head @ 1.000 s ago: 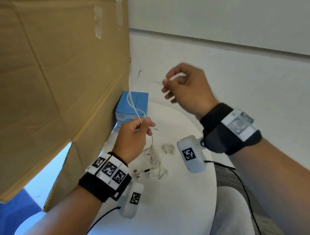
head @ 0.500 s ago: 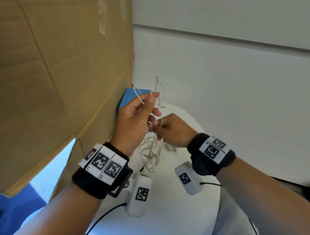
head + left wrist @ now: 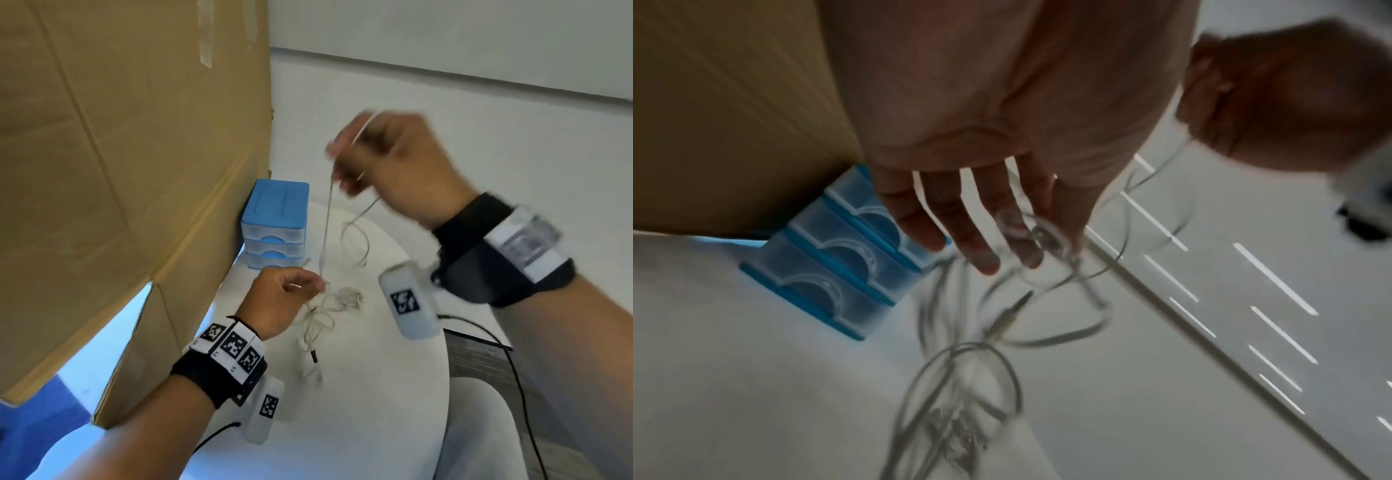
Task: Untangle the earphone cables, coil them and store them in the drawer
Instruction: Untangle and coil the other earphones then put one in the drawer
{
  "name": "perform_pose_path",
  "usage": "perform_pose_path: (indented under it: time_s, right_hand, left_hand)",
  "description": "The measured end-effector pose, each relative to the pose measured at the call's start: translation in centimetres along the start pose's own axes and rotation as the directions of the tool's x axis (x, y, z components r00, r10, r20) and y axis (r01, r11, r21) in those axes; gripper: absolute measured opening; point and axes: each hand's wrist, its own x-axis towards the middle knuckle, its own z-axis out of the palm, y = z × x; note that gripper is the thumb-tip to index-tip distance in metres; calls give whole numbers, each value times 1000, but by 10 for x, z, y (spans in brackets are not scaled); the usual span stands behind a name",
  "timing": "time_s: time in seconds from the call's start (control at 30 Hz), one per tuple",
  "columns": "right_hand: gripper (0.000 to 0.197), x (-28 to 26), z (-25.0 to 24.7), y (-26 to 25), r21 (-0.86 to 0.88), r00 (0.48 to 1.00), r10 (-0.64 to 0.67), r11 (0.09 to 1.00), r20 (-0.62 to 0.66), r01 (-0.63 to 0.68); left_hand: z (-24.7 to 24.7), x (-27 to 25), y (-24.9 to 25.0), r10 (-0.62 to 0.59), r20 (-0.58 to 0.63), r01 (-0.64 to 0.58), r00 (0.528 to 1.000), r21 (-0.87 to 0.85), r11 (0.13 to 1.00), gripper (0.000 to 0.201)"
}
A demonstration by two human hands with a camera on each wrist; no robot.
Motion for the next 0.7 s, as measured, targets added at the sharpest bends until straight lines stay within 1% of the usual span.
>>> perform_pose_path:
  time_s: [0.03, 0.07, 0.1, 0.13, 0.17, 0.23, 0.33, 0.4, 0.5, 0.57, 0.6, 0.63, 0.7]
  right_hand:
    - [20, 5, -10, -10, 86, 995, -36, 995, -96, 44]
    - [23, 10, -20, -19, 149, 985, -58, 985, -162, 83]
    - [24, 12, -27, -26, 180, 978, -68, 978, -196, 104]
    - [25, 14, -31, -28, 190, 978, -67, 976, -200, 106]
    - [26, 14, -30, -28, 185, 983, -47, 979, -179, 81]
    - [26, 15, -23, -16, 145, 993, 43, 989, -105, -28]
    - [29, 12, -9, 13, 41, 978, 206, 978, -5, -206]
    - [31, 4, -1, 34, -24, 944, 327, 945, 47, -326]
    - [37, -14, 11, 61, -167, 851, 507, 859, 139, -484]
    - [43, -24, 17, 75, -285, 795, 580, 804, 181, -522]
    - [44, -28, 18, 80, -325, 781, 596, 788, 187, -523]
    - [43, -31, 20, 84, -348, 775, 604, 778, 187, -523]
    - [39, -34, 23, 86, -361, 782, 596, 780, 182, -511]
  left_hand:
    - [0, 0, 1, -7, 2, 7, 1000, -31, 1000, 9]
    - [-1, 0, 4, -10, 2, 10, 1000, -55, 998, 9]
    - [-2, 0, 8, -7, 3, 8, 1000, -69, 998, 9]
    - [-3, 1, 10, -2, 7, 3, 1000, -77, 997, 9]
    - [-4, 1, 11, 0, 11, 0, 1000, -75, 997, 8]
    - [-5, 0, 10, -14, 3, 14, 1000, -56, 998, 9]
    - [-3, -3, 10, -46, -34, 42, 998, -116, 992, 13]
    - [-3, -3, 13, -50, -57, 40, 997, -154, 987, 15]
    - [-5, -1, 13, -57, -76, 41, 995, -193, 980, 22]
    - [-6, 0, 14, -63, -87, 44, 994, -206, 977, 24]
    - [-7, 1, 14, -62, -92, 41, 994, -213, 976, 25]
    - [-7, 1, 15, -62, -95, 40, 994, -224, 974, 26]
    - [-7, 0, 17, -65, -99, 39, 993, -252, 967, 27]
